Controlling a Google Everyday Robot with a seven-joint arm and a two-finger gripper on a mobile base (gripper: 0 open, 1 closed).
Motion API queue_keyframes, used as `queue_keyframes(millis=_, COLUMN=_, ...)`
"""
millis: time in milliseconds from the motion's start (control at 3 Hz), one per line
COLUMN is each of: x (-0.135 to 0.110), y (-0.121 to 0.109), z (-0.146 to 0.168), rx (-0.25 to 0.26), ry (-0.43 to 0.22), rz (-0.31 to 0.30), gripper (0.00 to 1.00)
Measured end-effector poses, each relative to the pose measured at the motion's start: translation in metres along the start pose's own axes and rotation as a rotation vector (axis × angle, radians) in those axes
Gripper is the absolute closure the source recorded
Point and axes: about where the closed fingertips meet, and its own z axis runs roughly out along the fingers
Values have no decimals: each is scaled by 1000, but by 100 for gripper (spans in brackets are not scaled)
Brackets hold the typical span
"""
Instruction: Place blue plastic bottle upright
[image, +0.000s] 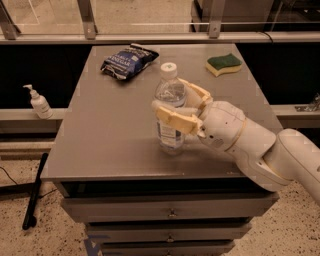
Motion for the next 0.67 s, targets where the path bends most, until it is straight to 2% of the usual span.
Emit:
queue_keyframes(millis=333, x=3, y=1, z=0, rx=-3, ry=0, rz=2, gripper=97)
queue_keyframes(millis=667, x=7, y=2, z=-1, rx=-5, ry=7, rz=6, gripper=78)
